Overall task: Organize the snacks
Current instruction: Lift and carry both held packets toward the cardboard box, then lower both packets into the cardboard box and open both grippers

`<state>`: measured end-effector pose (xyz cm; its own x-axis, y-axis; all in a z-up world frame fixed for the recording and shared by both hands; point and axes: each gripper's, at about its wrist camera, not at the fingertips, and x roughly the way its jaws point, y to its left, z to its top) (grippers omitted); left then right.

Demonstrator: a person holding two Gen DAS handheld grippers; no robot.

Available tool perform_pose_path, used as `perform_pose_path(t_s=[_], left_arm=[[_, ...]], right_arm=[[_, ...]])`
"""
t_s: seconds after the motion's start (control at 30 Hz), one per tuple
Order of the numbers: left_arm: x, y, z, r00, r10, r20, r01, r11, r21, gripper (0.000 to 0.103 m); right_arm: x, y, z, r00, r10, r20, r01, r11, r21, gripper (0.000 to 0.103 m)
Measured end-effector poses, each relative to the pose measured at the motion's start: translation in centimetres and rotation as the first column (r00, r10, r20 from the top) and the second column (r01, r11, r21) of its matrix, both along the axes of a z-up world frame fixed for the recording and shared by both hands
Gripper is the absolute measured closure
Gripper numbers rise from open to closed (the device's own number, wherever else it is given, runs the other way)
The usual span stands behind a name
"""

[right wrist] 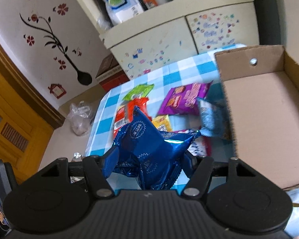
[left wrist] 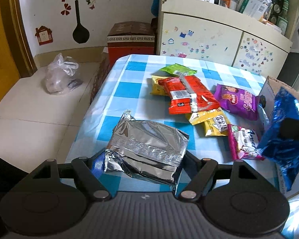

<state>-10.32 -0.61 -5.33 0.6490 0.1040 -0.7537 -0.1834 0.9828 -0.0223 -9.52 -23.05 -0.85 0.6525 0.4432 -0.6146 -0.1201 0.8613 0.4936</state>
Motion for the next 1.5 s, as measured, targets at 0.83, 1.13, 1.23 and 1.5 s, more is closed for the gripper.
perform_pose_path(t_s=[0.83,1.13,1.23,1.5], left_arm=[[-0.1,-8.5,3.9,0.981,-0.177,0.078,0.181,0.982,-0.046,0.022],[1.1,-13.3,4.7,0.959,-0.269,0.089,0.276,0.957,-0.09,0.022],[1.7,-14.9,4.9,0.951,-0.293,0.095,0.302,0.949,-0.096,0.022],[3.1,-18.5,4.6,0.934,-0.346,0.084,0.355,0.925,-0.134,0.022]], right_arm=[[-2.3,-12.9,2.0,0.94,-0.331,0.079,0.326,0.943,0.068,0.037],[-2.2,-15.7,1.1,0.906,-0.421,0.047,0.415,0.905,0.099,0.037],[-2.1,-16.0,0.8,0.899,-0.436,0.041,0.431,0.898,0.09,0.037],[-2.1,-17.2,0.2,0.877,-0.48,0.011,0.476,0.871,0.12,0.037]])
